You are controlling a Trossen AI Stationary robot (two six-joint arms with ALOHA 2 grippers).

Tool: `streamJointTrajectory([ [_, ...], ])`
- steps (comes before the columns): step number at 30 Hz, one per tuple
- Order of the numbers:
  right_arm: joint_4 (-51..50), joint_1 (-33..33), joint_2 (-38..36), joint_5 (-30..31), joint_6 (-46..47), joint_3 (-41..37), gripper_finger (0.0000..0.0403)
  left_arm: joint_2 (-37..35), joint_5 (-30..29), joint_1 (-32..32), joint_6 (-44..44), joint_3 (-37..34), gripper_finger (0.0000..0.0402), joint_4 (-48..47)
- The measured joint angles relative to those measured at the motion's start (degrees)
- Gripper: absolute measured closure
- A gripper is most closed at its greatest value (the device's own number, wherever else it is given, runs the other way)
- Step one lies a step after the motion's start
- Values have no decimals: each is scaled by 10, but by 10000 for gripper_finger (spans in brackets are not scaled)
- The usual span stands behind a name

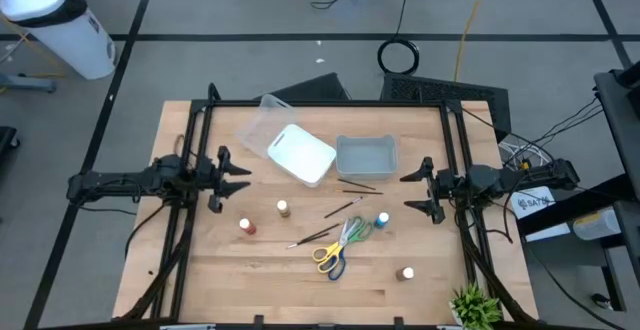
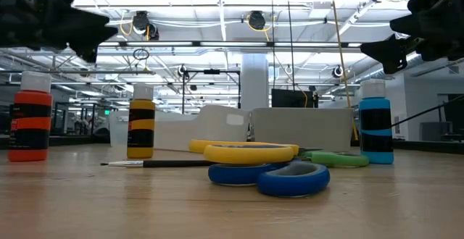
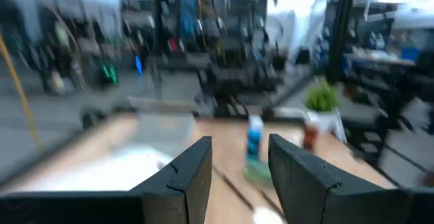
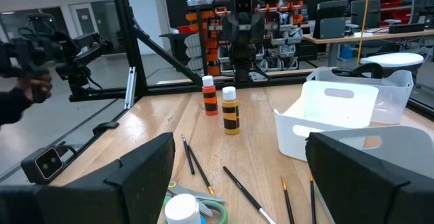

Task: Pick & Place Paint Supplies
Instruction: Put the yellow scissors into the transparent bin

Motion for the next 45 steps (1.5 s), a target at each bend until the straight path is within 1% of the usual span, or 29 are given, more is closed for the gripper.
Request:
streamJointTrajectory([
  [5, 0, 0, 0, 0, 0, 0, 90, 0, 9, 0, 4, 0, 247, 53],
  [9, 0, 0, 0, 0, 0, 0, 90, 0, 17, 0, -2, 0, 247, 58],
  [12, 0, 0, 0, 0, 0, 0, 90, 11, 15, 0, -41, 0, 247, 55],
  [16, 0, 0, 0, 0, 0, 0, 90, 59, -50, -1, -118, 9, 247, 71],
  [18, 0, 0, 0, 0, 0, 0, 90, 105, -54, -7, -142, 34, 244, 51],
  [20, 0, 0, 0, 0, 0, 0, 90, 168, -54, -17, -146, 76, 232, 29],
  [24, 0, 0, 0, 0, 0, 0, 90, 315, -46, -44, -113, 194, 184, -57],
  [26, 0, 0, 0, 0, 0, 0, 90, 386, -15, -57, -95, 265, 156, -106],
  [29, 0, 0, 0, 0, 0, 0, 90, 478, 63, -79, -60, 372, 119, -193],
  [30, 0, 0, 0, 0, 0, 0, 90, 504, 80, -87, -49, 405, 110, -224],
  [32, 0, 0, 0, 0, 0, 0, 90, 557, 84, -104, -36, 460, 96, -279],
  [34, 0, 0, 0, 0, 0, 0, 90, 608, 57, -120, -32, 502, 89, -311],
  [37, 0, 0, 0, 0, 0, 0, 90, 675, 19, -140, -35, 551, 89, -344],
  [41, 0, 0, 0, 0, 0, 0, 90, 747, 17, -163, -60, 602, 100, -386],
  [45, 0, 0, 0, 0, 0, 0, 90, 799, 17, -186, -80, 636, 114, -380],
])
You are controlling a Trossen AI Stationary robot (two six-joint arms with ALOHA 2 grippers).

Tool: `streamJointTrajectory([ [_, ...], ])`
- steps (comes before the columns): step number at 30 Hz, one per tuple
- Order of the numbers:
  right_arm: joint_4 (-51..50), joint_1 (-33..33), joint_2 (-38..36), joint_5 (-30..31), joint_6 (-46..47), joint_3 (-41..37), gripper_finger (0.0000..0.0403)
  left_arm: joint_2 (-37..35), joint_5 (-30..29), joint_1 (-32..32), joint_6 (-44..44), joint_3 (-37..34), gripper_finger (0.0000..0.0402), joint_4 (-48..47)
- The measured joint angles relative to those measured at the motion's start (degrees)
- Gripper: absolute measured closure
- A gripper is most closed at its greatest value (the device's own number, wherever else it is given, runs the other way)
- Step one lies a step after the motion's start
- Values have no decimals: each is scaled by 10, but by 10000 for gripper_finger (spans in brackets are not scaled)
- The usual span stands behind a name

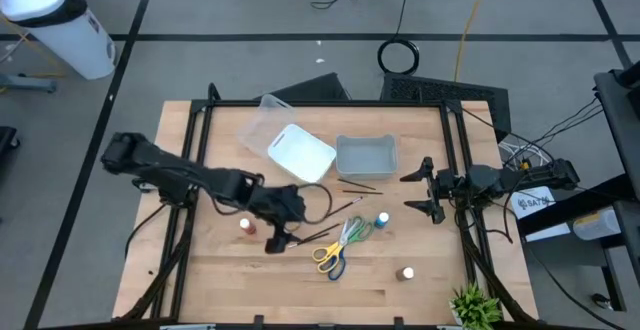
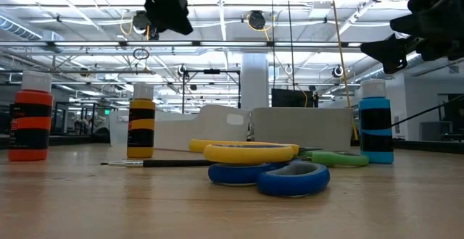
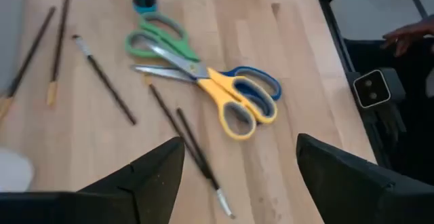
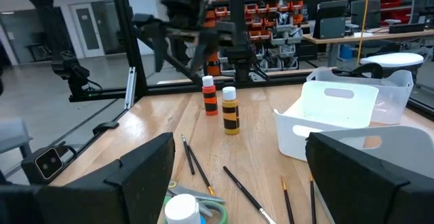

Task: Pick & Place Paint Supplies
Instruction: Put the yellow scissors into the transparent bin

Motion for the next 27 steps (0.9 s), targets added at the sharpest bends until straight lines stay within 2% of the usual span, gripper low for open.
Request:
streamJointTrajectory([
  [12, 1, 0, 0, 0, 0, 0, 90, 132, -3, -56, -41, 7, 122, 136],
  [19, 0, 0, 0, 0, 0, 0, 90, 170, -94, -64, -29, 6, 128, 141],
  [27, 0, 0, 0, 0, 0, 0, 90, 209, -134, -64, -34, 6, 124, 176],
])
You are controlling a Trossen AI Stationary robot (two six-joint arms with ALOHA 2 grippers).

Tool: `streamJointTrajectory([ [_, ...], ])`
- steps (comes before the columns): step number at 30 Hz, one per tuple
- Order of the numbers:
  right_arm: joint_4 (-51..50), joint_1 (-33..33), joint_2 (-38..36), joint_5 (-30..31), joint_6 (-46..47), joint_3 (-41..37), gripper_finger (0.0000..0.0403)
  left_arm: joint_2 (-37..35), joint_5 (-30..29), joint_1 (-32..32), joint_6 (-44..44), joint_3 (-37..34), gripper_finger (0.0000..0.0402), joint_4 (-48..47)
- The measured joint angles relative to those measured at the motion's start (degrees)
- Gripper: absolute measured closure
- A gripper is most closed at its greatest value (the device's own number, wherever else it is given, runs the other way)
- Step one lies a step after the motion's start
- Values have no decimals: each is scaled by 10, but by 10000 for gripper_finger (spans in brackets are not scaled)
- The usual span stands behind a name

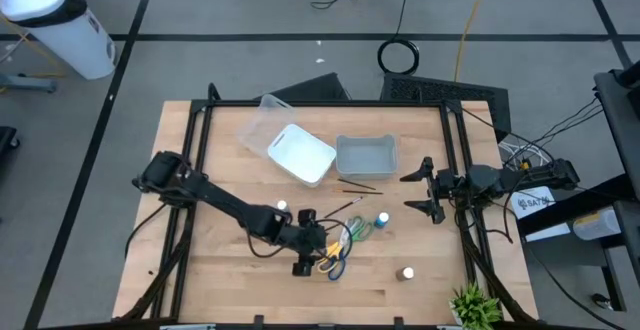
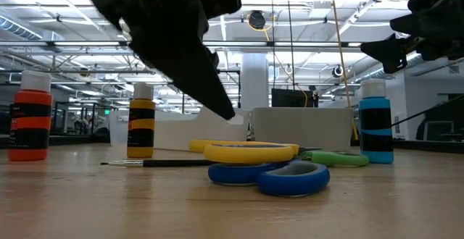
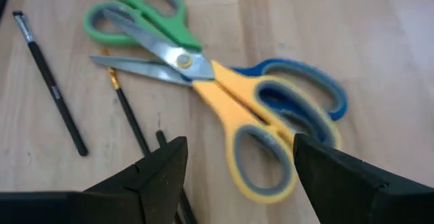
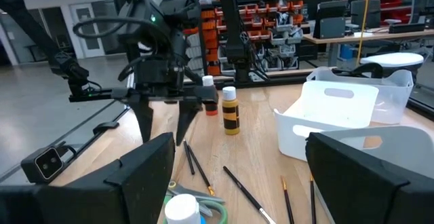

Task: Pick & Place Paint Supplies
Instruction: Put the yellow scissors into the transparent bin

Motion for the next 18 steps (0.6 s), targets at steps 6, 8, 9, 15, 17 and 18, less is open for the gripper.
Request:
streamJointTrajectory([
  [6, 1, 0, 0, 0, 0, 0, 90, 18, -20, 1, 6, 0, 137, 1],
  [8, 1, 0, 0, 0, 0, 0, 90, 18, -21, 1, 6, 0, 142, 5],
  [9, 0, 0, 0, 0, 0, 0, 90, 19, -21, 0, 7, 0, 145, 3],
  [15, 0, 0, 0, 0, 0, 0, 90, 19, -32, -1, 3, -6, 158, 3],
  [17, 1, 0, 0, 0, 0, 0, 90, 19, -40, -1, 2, -9, 162, 1],
  [18, 1, 0, 0, 0, 0, 0, 90, 19, -41, -1, 2, -10, 164, 2],
])
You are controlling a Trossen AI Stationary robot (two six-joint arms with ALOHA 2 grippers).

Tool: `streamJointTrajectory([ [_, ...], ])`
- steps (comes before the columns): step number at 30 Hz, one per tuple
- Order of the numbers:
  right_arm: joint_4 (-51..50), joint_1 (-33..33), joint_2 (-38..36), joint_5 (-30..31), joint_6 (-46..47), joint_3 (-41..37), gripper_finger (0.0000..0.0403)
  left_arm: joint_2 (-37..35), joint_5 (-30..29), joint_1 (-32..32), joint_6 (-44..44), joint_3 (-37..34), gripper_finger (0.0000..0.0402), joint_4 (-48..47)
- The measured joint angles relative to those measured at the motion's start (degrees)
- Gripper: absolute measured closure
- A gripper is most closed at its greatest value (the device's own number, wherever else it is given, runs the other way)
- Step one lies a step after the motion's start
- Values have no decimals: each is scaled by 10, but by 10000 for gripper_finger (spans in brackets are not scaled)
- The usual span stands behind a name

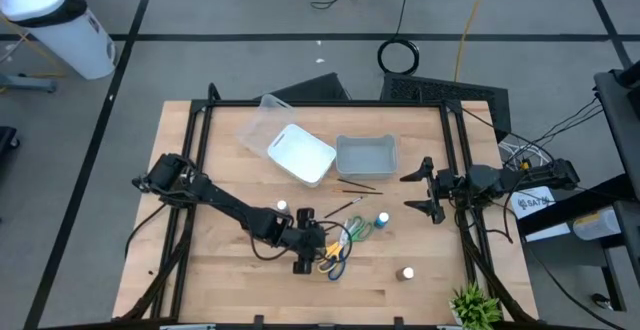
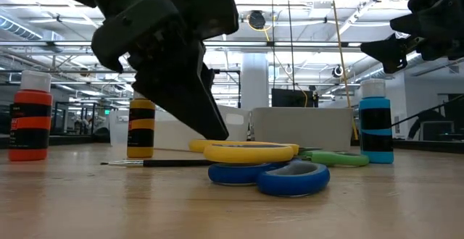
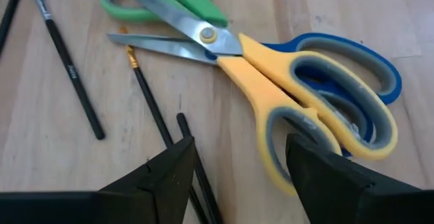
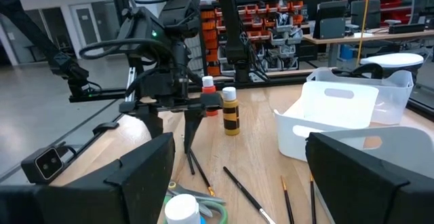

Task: Pick & Place Paint Supplies
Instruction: Put the yellow scissors into the transparent bin

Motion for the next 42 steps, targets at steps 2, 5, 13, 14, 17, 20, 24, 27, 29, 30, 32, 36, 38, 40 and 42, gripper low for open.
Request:
streamJointTrajectory([
  [2, 0, 0, 0, 0, 0, 0, 90, 0, 0, 0, 0, -2, 167, 2],
  [5, 0, 0, 0, 0, 0, 0, 90, 0, 0, 0, 0, -4, 173, 0],
  [13, 0, 0, 0, 0, 0, 0, 90, 27, 34, -12, 0, -2, 177, 21],
  [14, 0, 0, 0, 0, 0, 0, 90, 32, 35, -13, 0, 0, 177, 25],
  [17, 5, 0, 0, 0, 0, 0, 90, 42, 31, -15, -13, 0, 179, 27],
  [20, 8, 0, 0, 0, 0, 0, 90, 47, 26, -13, -36, 1, 186, 28],
  [24, 8, 0, 0, 0, 0, 0, 90, 47, 22, -12, -44, 1, 209, 26],
  [27, 8, 0, 0, 0, 0, 0, 90, 48, 22, -11, -44, 1, 244, 24],
  [29, 8, 0, 0, 0, 0, 0, 90, 48, 19, -11, -46, 1, 276, 22],
  [30, 8, 0, 0, 0, 0, 0, 90, 48, 18, -11, -50, 1, 292, 21],
  [32, 8, 0, 0, 0, 0, 0, 90, 48, 16, -10, -58, 1, 327, 21],
  [36, 8, 0, 0, 0, 0, 0, 90, 48, 17, -10, -66, 1, 380, 21],
  [38, 8, 0, 0, 0, 0, 0, 90, 48, 19, -10, -74, 1, 380, 22],
  [40, 8, 0, 0, 0, 0, 0, 90, 49, 11, -13, -73, 1, 380, 22],
  [42, 8, 0, 0, 0, 0, 0, 90, 49, -3, -16, -73, 1, 380, 23],
])
